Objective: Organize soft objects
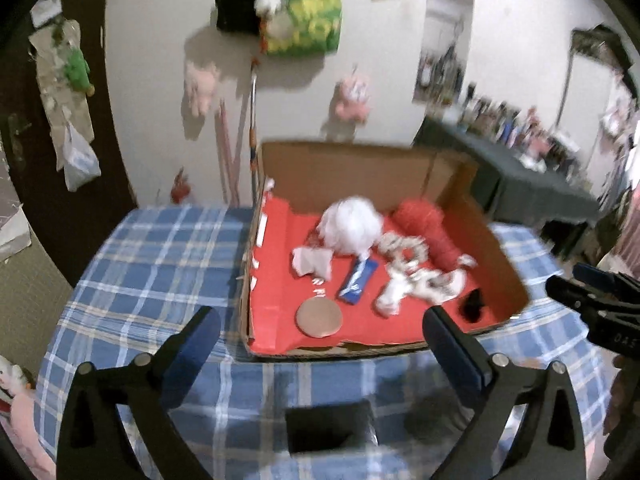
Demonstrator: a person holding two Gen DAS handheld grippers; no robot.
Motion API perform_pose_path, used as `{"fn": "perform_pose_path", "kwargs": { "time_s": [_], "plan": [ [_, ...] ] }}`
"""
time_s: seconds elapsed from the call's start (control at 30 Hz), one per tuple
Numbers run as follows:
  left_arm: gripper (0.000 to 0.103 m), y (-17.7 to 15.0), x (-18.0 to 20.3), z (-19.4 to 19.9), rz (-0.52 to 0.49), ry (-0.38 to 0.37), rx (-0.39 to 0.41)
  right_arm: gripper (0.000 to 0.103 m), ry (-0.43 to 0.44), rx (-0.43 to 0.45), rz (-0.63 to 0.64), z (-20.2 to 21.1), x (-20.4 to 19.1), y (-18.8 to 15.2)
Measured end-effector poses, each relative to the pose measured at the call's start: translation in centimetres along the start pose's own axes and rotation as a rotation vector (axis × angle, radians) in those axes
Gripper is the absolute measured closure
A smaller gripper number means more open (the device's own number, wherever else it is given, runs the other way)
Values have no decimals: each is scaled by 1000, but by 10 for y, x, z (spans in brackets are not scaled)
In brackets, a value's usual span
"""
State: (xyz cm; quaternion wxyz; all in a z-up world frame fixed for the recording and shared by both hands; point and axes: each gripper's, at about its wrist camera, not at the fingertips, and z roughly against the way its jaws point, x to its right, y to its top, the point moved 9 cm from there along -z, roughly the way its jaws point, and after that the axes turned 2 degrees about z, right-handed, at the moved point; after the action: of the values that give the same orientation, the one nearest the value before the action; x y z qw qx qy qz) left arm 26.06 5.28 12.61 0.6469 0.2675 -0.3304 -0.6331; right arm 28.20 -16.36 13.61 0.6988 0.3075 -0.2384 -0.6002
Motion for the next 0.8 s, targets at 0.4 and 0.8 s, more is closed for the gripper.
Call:
{"fn": "perform_pose_path", "kwargs": {
  "time_s": [0.4,0.8],
  "plan": [
    [0,-89,28,58,-6,-51,108,4,23,119,56,52,-38,-101],
    [0,-178,30,-20,-10,-20,-100,4,-22,-45,-1,-21,-24,-183]
  ]
}}
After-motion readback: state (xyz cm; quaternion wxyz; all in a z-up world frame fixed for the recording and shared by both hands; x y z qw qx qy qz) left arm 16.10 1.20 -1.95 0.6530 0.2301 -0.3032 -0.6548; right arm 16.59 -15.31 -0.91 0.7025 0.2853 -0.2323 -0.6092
